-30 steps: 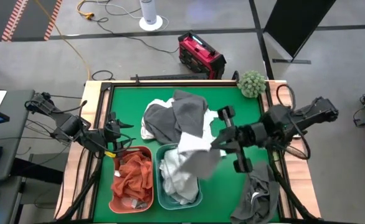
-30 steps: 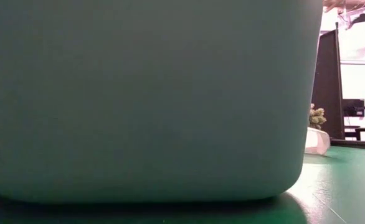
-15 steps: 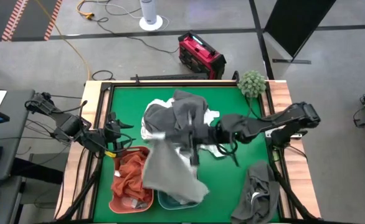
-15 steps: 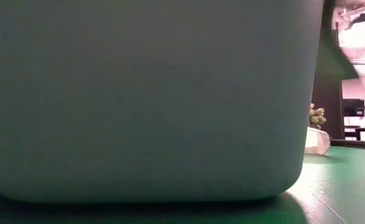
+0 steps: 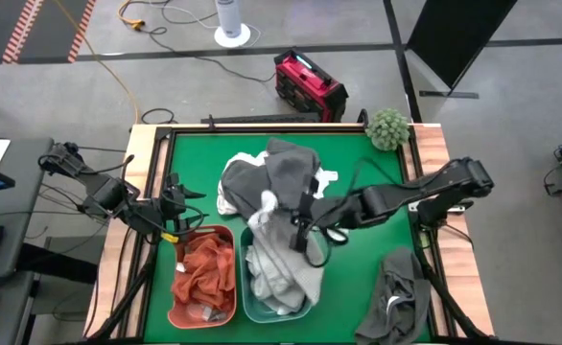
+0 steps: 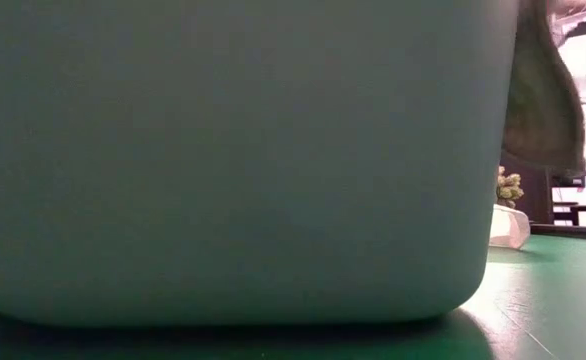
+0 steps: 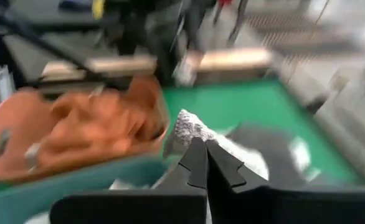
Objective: Sort towels by color in basket
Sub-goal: Put the light gray towel into the green bin
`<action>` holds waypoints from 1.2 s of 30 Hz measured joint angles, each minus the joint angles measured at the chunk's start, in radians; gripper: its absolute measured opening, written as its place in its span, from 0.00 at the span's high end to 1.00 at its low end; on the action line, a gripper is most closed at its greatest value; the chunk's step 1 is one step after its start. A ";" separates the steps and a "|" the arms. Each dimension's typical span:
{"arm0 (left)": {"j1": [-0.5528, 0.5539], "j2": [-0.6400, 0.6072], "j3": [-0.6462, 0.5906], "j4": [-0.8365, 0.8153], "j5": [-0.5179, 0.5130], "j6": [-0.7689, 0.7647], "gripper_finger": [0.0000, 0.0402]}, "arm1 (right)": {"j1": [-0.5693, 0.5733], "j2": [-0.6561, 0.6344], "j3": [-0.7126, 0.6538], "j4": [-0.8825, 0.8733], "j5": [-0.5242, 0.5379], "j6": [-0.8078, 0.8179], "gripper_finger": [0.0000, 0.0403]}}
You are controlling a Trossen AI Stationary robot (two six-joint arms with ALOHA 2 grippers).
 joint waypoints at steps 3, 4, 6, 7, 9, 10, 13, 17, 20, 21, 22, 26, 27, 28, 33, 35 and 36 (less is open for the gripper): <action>0.000 0.000 0.000 0.001 -0.002 -0.004 0.41 | 0.027 0.055 -0.030 -0.017 -0.077 0.065 0.96; 0.000 0.000 0.000 0.001 -0.002 -0.007 0.41 | 0.035 0.076 -0.033 -0.017 -0.113 0.077 0.96; 0.000 0.000 0.000 0.001 -0.003 -0.016 0.41 | 0.054 0.118 -0.033 -0.003 -0.205 0.087 0.95; 0.000 0.000 0.000 0.001 -0.003 -0.020 0.41 | 0.063 0.140 -0.032 0.009 -0.255 0.086 0.95; 0.000 0.000 0.000 0.000 -0.003 -0.024 0.41 | 0.074 0.188 -0.032 0.047 -0.323 0.087 0.95; 0.000 0.000 0.000 0.000 -0.003 -0.024 0.41 | 0.079 0.212 -0.032 0.058 -0.343 0.088 0.95; 0.000 0.000 0.000 0.001 -0.003 -0.016 0.41 | 0.083 0.282 -0.032 0.072 -0.382 0.117 0.95; 0.000 0.000 0.000 0.000 -0.003 -0.008 0.41 | 0.072 0.363 -0.032 0.052 -0.418 0.128 0.92; 0.000 0.000 0.000 0.000 -0.003 -0.008 0.41 | 0.070 0.389 -0.032 0.045 -0.420 0.088 0.84; 0.000 0.000 0.000 0.000 -0.003 -0.008 0.41 | 0.068 0.390 -0.031 0.041 -0.420 0.083 0.80; 0.000 0.000 0.000 0.000 -0.003 -0.008 0.41 | 0.066 0.389 -0.031 0.033 -0.420 0.081 0.77; 0.000 0.000 0.000 -0.001 -0.003 -0.007 0.41 | 0.066 0.353 -0.031 -0.012 -0.420 0.078 0.61; 0.000 0.000 0.000 -0.001 -0.003 -0.007 0.41 | 0.066 0.338 -0.026 -0.025 -0.420 0.078 0.57; 0.000 0.000 0.000 -0.001 -0.003 -0.007 0.41 | 0.066 0.323 -0.014 -0.047 -0.418 0.078 0.53; 0.000 0.000 0.000 -0.001 -0.004 -0.007 0.41 | 0.072 0.261 0.074 -0.179 -0.401 0.079 0.38; 0.000 0.000 0.000 -0.001 -0.004 -0.007 0.41 | 0.085 0.235 0.110 -0.238 -0.343 0.078 0.36; 0.000 0.000 0.000 -0.001 -0.003 -0.007 0.41 | 0.091 0.221 0.126 -0.272 -0.309 0.075 0.35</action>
